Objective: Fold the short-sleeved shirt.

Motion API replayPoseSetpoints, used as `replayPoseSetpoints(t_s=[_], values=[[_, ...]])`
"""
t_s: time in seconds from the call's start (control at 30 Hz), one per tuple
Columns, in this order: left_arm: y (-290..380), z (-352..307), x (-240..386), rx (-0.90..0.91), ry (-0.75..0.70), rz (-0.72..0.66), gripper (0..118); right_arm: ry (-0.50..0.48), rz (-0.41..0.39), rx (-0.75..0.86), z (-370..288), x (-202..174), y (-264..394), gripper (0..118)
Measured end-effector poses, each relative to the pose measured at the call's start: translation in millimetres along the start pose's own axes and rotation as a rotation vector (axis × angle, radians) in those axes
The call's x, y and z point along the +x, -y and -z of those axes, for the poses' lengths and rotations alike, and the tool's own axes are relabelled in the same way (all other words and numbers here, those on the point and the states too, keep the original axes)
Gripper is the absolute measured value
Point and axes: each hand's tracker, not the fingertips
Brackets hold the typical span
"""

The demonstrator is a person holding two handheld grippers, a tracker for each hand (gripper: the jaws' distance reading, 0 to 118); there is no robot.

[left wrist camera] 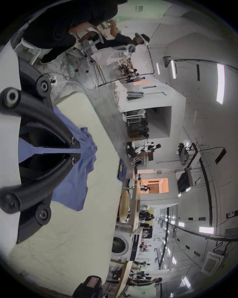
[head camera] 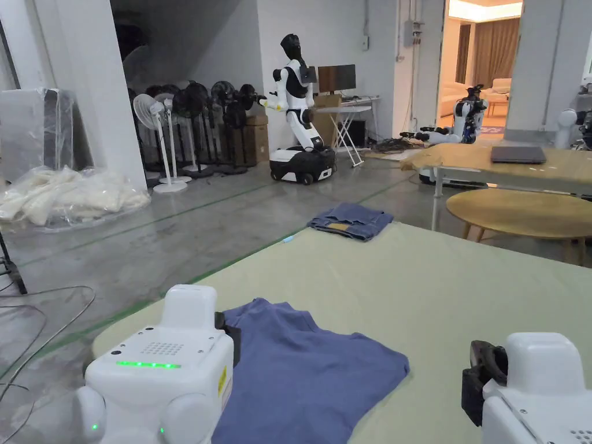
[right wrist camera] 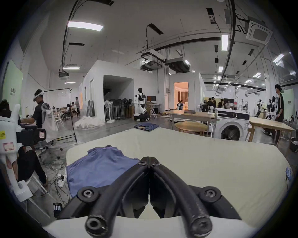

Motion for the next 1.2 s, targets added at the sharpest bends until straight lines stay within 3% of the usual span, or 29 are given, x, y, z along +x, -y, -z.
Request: replayPoseSetpoints(t_s=[0.27,0.4,0.43,0.47,0.5,0.53,0.57,0.7,0.9,1.0,1.03,1.07,1.1,1.13,1.2], values=[[30.3,146.8,34.0,-0.316,0.154,0.078,0,0.028,0.001,-0.081,14.4,12.6,37.4,0],[49.1,209.5,41.3,-0.514,0.249,-0.036,2,0.044,-0.002,-0.126,22.4,18.3,53.1,0],[53.3,218.1,44.6,-0.537,0.250,0.016,11,0.048,-0.001,-0.139,24.6,19.4,56.5,0],[57.6,224.7,47.4,-0.537,0.233,0.042,35,0.049,-0.001,-0.150,26.2,20.5,59.2,0],[62.3,232.3,50.8,-0.543,0.223,0.062,81,0.049,-0.002,-0.160,27.9,21.5,62.5,0],[66.4,241.7,52.8,-0.596,0.245,0.088,106,0.052,-0.007,-0.174,29.8,20.7,65.4,0],[70.3,245.3,53.1,-0.629,0.263,0.084,112,0.053,-0.010,-0.181,30.8,21.0,67.7,0],[75.1,253.5,57.9,-0.640,0.279,0.050,112,0.061,-0.009,-0.205,33.0,22.9,76.4,0],[94.2,274.2,73.8,-0.719,0.249,0.115,111,0.065,0.018,-0.230,26.9,27.6,82.3,0],[98.6,270.3,77.2,-0.705,0.240,0.142,100,0.077,0.025,-0.231,16.6,33.9,82.3,0],[94.8,266.4,77.7,-0.692,0.241,0.138,88,0.086,0.022,-0.231,12.1,37.0,82.0,0],[89.7,262.7,78.4,-0.679,0.248,0.137,68,0.094,0.021,-0.230,6.7,40.7,81.4,0],[84.5,258.2,80.3,-0.652,0.239,0.139,22,0.105,0.024,-0.228,1.6,45.3,80.4,0],[80.4,256.0,82.9,-0.638,0.213,0.158,0,0.118,0.031,-0.225,-3.9,50.2,79.0,0],[74.0,249.6,84.6,-0.633,0.219,0.177,0,0.137,0.041,-0.213,-17.6,62.0,75.9,0]])
